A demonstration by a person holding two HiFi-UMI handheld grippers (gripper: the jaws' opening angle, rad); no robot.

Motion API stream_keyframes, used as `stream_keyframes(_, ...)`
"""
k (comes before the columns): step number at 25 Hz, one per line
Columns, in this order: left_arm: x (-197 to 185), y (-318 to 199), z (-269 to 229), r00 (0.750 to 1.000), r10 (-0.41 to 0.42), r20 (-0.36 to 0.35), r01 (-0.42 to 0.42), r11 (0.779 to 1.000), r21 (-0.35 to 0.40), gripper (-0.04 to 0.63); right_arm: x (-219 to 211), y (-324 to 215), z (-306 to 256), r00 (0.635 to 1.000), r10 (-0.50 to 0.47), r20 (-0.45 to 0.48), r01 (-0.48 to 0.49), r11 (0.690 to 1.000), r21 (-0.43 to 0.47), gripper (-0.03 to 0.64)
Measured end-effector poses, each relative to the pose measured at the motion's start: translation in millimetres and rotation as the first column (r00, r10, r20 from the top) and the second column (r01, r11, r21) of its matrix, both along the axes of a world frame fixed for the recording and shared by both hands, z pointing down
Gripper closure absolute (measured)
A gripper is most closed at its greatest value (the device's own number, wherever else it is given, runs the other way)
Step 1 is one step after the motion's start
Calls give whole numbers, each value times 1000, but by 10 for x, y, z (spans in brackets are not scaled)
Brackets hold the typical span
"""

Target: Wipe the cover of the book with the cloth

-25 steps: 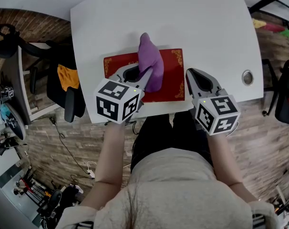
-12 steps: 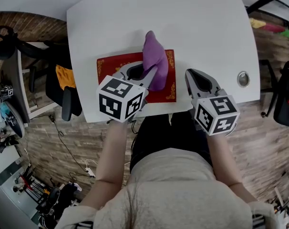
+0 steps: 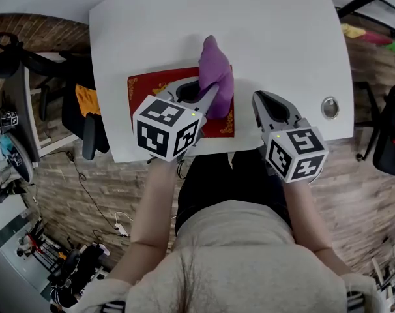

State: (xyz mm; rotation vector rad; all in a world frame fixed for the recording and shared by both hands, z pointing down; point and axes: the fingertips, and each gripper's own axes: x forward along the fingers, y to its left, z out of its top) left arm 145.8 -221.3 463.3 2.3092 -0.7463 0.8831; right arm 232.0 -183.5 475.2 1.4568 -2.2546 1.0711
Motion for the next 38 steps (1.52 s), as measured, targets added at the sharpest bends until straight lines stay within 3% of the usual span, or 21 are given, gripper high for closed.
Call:
stream_keyframes(8, 107, 43, -12, 999, 28, -19, -28, 1000, -3, 528, -74, -53, -30, 1000, -14, -2, 14, 1000, 8, 594)
stream_keyframes(18, 162, 198, -180, 988, 109, -112, -105, 994, 37, 528, -229, 38, -139, 999, 23, -27, -22, 999, 25, 594)
stream_keyframes(38, -618, 517, -665, 959, 127, -252, -103, 989, 108, 528, -979, 316, -480, 997, 45, -71, -36, 993, 112, 594)
